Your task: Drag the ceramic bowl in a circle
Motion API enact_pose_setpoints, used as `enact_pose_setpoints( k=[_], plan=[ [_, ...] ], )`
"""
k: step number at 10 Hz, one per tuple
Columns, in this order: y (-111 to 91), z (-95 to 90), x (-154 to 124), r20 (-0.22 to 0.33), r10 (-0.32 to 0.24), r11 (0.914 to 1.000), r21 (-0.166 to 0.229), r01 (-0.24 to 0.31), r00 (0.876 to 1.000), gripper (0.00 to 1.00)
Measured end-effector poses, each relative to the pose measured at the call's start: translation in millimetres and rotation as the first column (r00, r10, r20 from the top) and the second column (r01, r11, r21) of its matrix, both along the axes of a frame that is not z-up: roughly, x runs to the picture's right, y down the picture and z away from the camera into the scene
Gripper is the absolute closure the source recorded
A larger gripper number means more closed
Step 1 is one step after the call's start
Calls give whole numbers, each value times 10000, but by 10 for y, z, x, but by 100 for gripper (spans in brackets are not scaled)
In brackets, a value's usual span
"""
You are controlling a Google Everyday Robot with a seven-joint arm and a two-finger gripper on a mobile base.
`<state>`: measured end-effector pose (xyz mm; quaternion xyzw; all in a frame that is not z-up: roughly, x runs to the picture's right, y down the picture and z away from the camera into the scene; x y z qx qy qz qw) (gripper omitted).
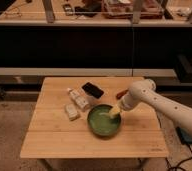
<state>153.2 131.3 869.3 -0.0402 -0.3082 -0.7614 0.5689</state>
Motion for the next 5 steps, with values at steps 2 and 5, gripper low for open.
enact_pose_setpoints(
  k=[2,5],
  plan=[
    [-53,149,-63,275,-246,9997,-30,247,9993,59],
    [-138,289,-106,492,-704,9974,-137,711,9963,78]
  ],
)
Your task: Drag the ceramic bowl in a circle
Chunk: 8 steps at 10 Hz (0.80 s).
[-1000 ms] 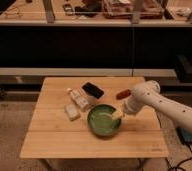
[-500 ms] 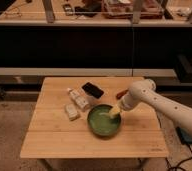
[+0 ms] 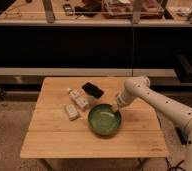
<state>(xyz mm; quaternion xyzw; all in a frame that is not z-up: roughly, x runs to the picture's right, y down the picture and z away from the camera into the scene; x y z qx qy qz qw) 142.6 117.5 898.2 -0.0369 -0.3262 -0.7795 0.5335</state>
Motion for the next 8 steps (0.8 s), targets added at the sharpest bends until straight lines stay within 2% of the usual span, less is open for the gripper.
enact_pose_setpoints(
  k=[1,3,4,6,8],
  plan=[
    [-5,18,14,-8,-79,10000,-56,79,10000,80],
    [-49,20,111,-164,-151,9998,-116,150,9998,97],
    [-101,-2,190,-295,-128,9999,-55,126,9995,100],
    [-196,-138,417,-714,-91,9999,72,96,9974,100],
    [-127,-399,761,-1310,-155,9999,-2,156,9913,100]
  ],
)
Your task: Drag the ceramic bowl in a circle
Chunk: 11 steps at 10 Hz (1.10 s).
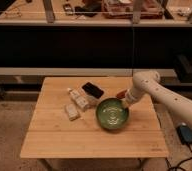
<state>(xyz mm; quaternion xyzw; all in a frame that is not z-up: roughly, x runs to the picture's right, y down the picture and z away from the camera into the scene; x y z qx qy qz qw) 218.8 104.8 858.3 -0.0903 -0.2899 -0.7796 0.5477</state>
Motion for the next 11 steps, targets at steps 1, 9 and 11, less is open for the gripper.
enact_pose_setpoints(
  k=[1,9,11],
  plan=[
    [119,-139,153,-272,35,9999,-144,-39,9996,100],
    [984,-911,-29,160,-740,9900,-1191,754,9971,100],
    [962,-706,-501,856,-1320,9807,-1338,1427,9875,100]
  ],
)
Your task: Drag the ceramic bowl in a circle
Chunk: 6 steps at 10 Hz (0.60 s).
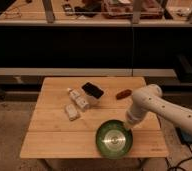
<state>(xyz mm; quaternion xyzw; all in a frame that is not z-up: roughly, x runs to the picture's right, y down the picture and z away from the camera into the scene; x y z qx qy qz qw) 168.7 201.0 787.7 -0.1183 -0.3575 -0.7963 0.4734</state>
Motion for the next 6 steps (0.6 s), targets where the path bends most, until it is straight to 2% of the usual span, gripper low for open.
enact_pose_setpoints(
  k=[2,3,4,6],
  plan=[
    [-67,313,-374,431,-59,9998,-195,68,9991,100],
    [-206,504,-524,559,145,9998,-121,-139,9983,100],
    [-408,674,-561,546,408,9991,128,-416,9977,100],
    [-746,835,-454,280,857,9946,566,-872,9959,100]
  ],
)
